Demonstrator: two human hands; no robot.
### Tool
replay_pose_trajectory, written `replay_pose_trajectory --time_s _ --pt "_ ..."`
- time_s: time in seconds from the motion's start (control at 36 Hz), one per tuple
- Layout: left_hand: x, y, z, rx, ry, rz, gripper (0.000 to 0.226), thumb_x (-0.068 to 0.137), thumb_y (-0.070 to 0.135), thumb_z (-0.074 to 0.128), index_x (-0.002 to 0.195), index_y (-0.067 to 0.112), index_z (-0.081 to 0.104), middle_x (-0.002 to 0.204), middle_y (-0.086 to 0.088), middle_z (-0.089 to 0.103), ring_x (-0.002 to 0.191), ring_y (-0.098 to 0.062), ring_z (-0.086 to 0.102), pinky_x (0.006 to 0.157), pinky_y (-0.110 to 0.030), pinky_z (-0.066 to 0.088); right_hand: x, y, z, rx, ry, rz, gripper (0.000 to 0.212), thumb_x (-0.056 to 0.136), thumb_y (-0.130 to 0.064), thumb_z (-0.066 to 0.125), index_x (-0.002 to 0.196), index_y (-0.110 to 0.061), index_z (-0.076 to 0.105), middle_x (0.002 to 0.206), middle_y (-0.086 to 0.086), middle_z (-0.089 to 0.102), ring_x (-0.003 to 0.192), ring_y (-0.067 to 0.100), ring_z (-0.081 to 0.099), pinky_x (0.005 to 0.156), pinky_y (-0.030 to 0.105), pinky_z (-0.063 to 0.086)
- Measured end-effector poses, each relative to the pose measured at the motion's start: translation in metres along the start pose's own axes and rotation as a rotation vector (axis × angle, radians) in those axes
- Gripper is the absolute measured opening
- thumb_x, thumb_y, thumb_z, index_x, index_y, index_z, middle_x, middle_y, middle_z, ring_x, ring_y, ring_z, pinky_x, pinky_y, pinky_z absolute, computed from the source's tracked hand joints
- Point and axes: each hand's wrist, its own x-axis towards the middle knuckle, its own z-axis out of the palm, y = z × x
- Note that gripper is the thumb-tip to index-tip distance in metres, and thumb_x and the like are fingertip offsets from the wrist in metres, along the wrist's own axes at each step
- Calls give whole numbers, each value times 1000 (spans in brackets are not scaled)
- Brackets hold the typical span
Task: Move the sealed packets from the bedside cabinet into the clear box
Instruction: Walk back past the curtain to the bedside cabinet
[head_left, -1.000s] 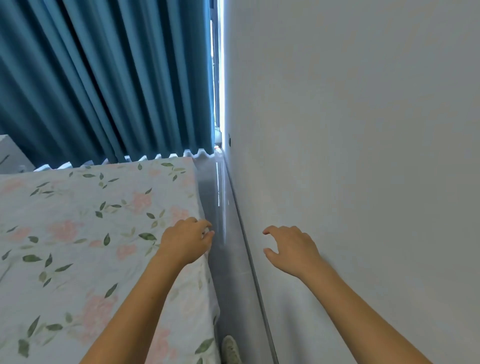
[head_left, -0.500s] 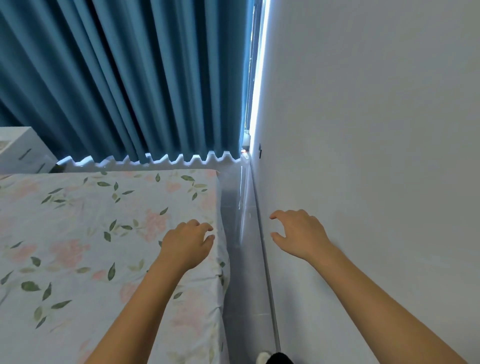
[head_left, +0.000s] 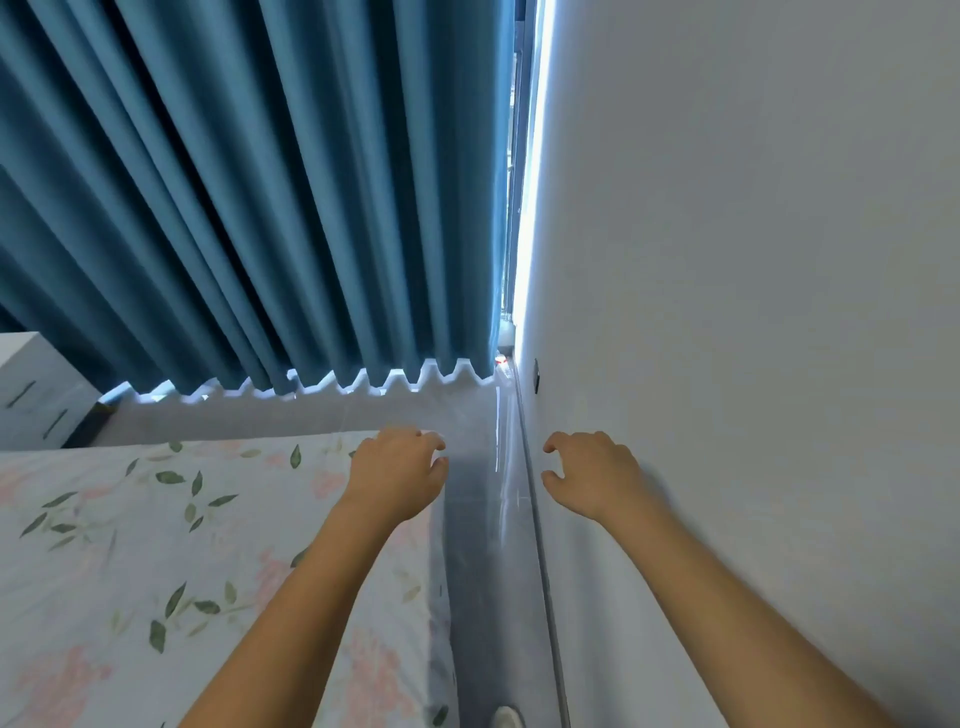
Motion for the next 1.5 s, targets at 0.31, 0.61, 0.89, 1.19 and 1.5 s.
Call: replay_pose_trajectory --time_s 0.31,0.61,0.89,1.19,1.5 --pt "142 -31 -36 -179 -27 -89 34 97 28 41 127 25 58 126 2 61 108 -20 60 80 -28 42 134 10 -26 97 -42 40 39 93 -32 47 132 -28 48 127 1 58 119 24 50 92 33 44" --pt "328 -93 -32 -205 -7 -86 31 95 28 44 119 25 64 124 0 59 111 -22 57 94 -37 45 339 -1 -52 31 -18 -34 39 93 -28 47 131 -30 48 125 0 58 118 24 49 90 32 42" --pt "521 -164 -86 -124 34 -152 31 95 32 42 118 31 61 121 3 57 117 -22 47 89 -34 42 544 -22 -114 12 21 -68 38 94 -37 49 131 -30 49 125 0 61 116 24 54 95 35 46" --pt "647 -232 -101 -186 7 -272 27 92 26 41 104 29 65 112 8 59 107 -17 52 84 -31 45 715 -62 -158 -17 18 -157 23 93 -32 48 109 -21 60 105 0 64 112 22 50 83 30 39" --pt "748 -335 -106 -224 75 -576 20 90 23 41 90 22 61 97 4 62 97 -20 56 75 -29 43 901 -162 -166 -66 -58 -469 32 92 -34 49 122 -25 55 115 -3 63 117 23 49 89 30 40"
